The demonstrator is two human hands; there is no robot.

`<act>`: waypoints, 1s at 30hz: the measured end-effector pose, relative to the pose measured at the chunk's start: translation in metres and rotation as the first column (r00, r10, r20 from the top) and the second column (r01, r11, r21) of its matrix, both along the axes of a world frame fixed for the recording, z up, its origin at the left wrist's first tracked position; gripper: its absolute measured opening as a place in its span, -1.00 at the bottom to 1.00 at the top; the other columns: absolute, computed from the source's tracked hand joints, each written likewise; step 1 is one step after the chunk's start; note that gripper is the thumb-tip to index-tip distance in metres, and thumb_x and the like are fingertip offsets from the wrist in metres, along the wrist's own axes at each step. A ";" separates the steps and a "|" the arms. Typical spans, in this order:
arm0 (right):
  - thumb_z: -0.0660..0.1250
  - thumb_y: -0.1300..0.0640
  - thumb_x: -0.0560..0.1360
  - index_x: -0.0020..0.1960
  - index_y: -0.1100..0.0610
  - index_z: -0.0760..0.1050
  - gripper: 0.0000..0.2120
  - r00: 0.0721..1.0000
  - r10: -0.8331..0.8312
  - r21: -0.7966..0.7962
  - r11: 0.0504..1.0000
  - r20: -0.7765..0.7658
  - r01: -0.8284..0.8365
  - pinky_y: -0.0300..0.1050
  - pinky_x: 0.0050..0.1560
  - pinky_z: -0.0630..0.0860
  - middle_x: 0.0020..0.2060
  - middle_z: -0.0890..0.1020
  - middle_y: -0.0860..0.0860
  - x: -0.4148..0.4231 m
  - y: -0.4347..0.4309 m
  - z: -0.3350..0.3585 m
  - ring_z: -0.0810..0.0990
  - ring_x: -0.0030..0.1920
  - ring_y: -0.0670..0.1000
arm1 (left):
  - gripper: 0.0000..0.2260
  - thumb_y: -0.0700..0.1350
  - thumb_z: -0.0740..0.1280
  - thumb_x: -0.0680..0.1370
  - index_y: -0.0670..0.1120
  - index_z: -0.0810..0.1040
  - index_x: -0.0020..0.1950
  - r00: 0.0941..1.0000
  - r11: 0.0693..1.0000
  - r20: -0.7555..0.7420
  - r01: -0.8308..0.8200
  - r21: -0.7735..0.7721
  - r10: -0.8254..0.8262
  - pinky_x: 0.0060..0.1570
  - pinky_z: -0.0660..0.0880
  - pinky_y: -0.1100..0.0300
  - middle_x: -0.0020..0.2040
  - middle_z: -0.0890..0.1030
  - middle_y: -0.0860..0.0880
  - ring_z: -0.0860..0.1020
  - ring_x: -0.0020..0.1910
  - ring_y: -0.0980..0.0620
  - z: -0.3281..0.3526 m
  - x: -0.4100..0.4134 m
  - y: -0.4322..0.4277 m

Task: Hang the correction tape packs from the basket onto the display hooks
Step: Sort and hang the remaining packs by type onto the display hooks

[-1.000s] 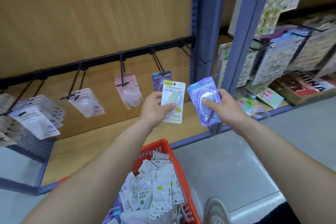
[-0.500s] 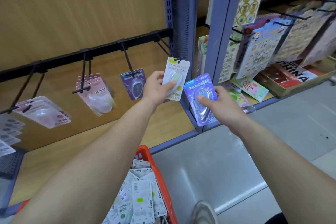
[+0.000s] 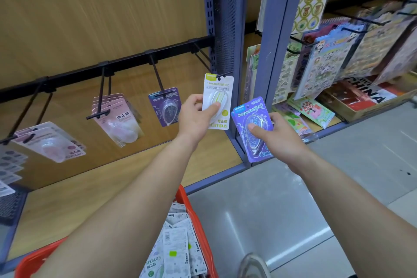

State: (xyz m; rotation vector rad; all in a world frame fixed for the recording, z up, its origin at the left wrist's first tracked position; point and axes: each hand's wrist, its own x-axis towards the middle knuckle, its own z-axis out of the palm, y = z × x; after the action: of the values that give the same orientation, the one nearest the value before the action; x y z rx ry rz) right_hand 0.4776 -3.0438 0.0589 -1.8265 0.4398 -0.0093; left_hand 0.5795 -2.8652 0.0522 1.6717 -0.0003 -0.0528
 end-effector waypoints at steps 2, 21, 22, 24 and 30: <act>0.41 -0.08 0.58 0.25 0.04 0.42 -0.66 1.000 0.008 0.002 1.000 0.005 -0.008 -0.13 -0.16 0.51 0.07 0.64 -0.09 0.001 0.002 0.000 0.65 0.01 -0.07 | -0.81 -0.16 0.50 0.55 -0.10 0.56 0.10 1.000 1.000 0.007 -0.002 -0.004 0.002 -0.09 0.69 -0.07 -0.02 0.75 0.01 0.74 -0.09 -0.01 0.001 0.000 -0.002; 0.53 -0.10 0.48 0.21 -0.02 0.48 -0.60 0.998 0.045 0.163 0.985 0.047 -0.052 0.03 0.07 0.65 0.05 0.69 -0.10 0.001 0.020 0.002 0.72 0.00 -0.05 | -0.75 0.03 0.41 0.61 -0.07 0.59 0.21 0.993 0.999 -0.122 0.002 0.034 0.002 -0.01 0.55 0.13 0.09 0.68 0.02 0.63 -0.03 0.08 -0.003 -0.045 0.011; 0.55 -0.07 0.47 0.22 0.01 0.47 -0.58 0.998 0.044 0.192 0.980 0.051 -0.053 0.02 0.06 0.65 0.05 0.70 -0.07 0.000 0.024 0.003 0.73 0.00 -0.04 | -0.76 0.02 0.39 0.62 -0.09 0.60 0.19 0.982 0.996 -0.172 0.070 -0.051 -0.078 -0.10 0.55 0.14 0.04 0.70 0.00 0.65 -0.11 0.07 -0.003 -0.058 0.014; 0.57 -0.03 0.45 0.20 0.03 0.46 -0.57 0.998 0.034 0.219 0.975 0.062 -0.047 0.01 0.03 0.67 0.04 0.70 -0.06 -0.002 0.033 0.004 0.73 -0.01 -0.02 | -0.76 -0.03 0.43 0.60 -0.11 0.57 0.19 0.965 0.981 -0.196 0.152 -0.118 -0.173 -0.16 0.54 0.15 -0.02 0.72 0.00 0.67 -0.17 0.07 -0.006 -0.073 0.020; 0.54 -0.07 0.46 0.16 0.04 0.46 -0.60 0.997 0.061 0.255 0.964 0.047 -0.071 0.00 -0.12 0.69 0.00 0.71 -0.03 -0.004 0.055 0.010 0.75 -0.09 0.00 | -0.70 -0.19 0.51 0.53 -0.21 0.55 0.21 0.963 0.978 -0.221 0.119 -0.173 -0.156 -0.12 0.63 0.11 0.02 0.70 -0.12 0.69 -0.17 0.04 -0.001 -0.081 0.037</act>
State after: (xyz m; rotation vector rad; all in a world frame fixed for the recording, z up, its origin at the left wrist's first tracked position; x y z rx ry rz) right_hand 0.4735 -2.9888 0.0693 -1.5822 0.3360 0.0558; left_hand 0.4990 -2.8282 0.0513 1.4960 0.0554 -0.3467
